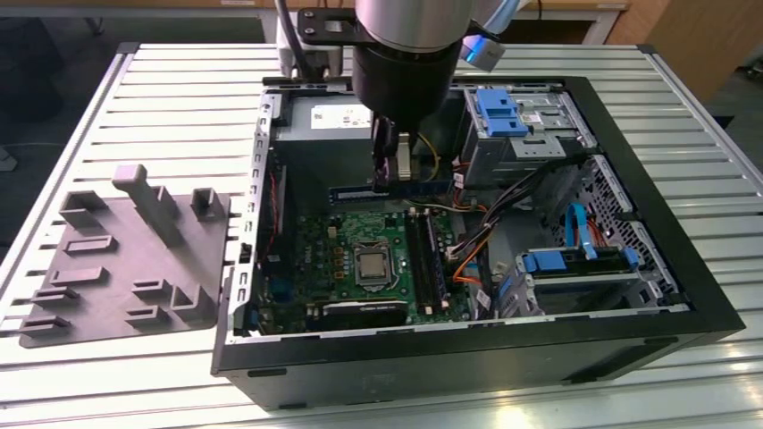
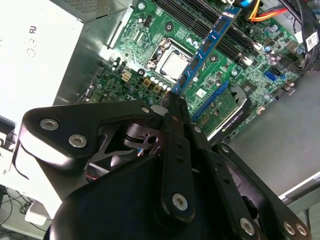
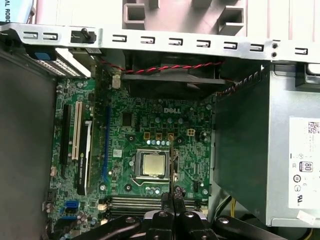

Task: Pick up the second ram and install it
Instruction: 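Pick up the second ram and move it above second insertion slot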

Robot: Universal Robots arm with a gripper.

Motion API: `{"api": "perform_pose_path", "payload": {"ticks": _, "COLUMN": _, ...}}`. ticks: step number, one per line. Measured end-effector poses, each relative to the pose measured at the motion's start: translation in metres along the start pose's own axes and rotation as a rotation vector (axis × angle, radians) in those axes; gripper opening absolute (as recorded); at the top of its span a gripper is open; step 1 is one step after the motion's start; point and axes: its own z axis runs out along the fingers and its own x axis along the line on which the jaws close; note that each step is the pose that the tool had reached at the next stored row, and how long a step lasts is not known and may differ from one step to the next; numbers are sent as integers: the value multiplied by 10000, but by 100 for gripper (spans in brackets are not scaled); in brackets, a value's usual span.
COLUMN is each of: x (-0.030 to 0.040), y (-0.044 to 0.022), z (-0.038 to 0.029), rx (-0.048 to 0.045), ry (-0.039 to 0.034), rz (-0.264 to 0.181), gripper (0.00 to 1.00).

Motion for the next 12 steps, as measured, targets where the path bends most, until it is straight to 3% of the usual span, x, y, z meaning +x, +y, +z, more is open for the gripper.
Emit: {"api": "perform_pose_path", "payload": {"ticks": 12, "x": 2, "y": -3, "z": 46, "rx": -1, "ry": 1, "rz": 0, "gripper": 12}}
